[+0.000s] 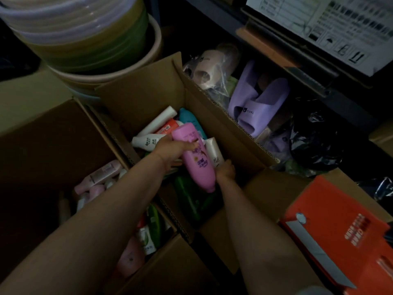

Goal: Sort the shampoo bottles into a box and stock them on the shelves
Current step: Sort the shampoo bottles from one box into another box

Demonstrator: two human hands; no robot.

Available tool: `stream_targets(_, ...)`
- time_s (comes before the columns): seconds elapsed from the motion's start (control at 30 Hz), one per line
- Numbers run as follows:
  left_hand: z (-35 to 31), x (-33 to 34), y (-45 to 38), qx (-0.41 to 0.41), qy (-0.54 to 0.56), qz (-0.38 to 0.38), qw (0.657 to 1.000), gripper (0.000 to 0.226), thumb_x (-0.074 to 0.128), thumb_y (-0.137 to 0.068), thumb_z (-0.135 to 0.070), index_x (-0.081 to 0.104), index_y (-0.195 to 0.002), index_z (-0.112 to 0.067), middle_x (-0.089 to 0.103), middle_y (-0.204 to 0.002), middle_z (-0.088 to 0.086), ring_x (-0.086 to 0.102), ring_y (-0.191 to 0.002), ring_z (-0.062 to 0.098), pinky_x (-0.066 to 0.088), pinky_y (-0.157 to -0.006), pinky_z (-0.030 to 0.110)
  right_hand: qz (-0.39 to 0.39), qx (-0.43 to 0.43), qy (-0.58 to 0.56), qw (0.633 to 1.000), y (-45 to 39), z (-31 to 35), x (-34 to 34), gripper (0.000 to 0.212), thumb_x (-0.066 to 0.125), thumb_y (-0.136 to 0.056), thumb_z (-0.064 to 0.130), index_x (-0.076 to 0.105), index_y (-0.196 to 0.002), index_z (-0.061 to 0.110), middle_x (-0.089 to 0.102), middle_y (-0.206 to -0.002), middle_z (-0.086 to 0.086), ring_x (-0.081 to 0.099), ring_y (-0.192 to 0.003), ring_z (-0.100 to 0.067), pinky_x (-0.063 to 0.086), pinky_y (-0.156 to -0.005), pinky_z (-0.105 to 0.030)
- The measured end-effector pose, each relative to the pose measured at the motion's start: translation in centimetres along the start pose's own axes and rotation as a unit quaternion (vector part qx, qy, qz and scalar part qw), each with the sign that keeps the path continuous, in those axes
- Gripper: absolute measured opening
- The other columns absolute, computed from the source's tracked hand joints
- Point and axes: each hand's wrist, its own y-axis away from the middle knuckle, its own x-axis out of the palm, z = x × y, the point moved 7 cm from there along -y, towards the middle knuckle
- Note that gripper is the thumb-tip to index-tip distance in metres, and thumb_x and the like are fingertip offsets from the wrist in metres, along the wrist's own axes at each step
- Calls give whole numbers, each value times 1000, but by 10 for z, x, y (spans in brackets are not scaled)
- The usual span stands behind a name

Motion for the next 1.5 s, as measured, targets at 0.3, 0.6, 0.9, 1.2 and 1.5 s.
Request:
stream_targets(0.3,-4,-21,-11,47,-48,-86,994,42,81,-78,-12,63,-116,-16,68,-113,4,63,-107,24,54,-95,45,59,-31,156,986,-35,-5,18,86,89,-65,45,52,-136,11,51,-137,-14,53,-123,-34,50,-95,-42)
stream_targets(0.6,-17,-26,-8,96,-54,-123,986,30,81,-79,-18,64,-104,-23,71,-110,5,66,-104,26,55,-94,44,238,-82,-236,939,0,38,32,57,83,-76,12,59,-128,9,70,-117,-16,67,-105,-33,53,-96,-51)
stream_targets(0.9,-49,-17,40,100,252,27,962,44,56,-98,-44,66,-122,-8,75,-96,8,71,-83,21,58,-78,36,342,-122,-331,871,87,134,-37,71,59,-81,65,63,-131,14,67,-124,-16,64,-112,-31,47,-104,-49)
stream_targets(1.2,-21,-164,124,150,288,-115,939,38,66,-87,-30,61,-119,-11,67,-88,9,64,-69,17,55,-67,30,441,-197,-286,827,206,217,13,23,60,-96,23,57,-115,11,69,-88,-7,70,-72,-16,59,-67,-30)
stream_targets(1.5,119,-246,109,38,172,-318,932,58,70,-88,-7,47,-141,-17,61,-129,10,64,-107,26,56,-91,44,424,-303,85,849,263,182,128,66,58,-93,31,29,-150,13,51,-136,-10,59,-114,-28,53,-96,-50)
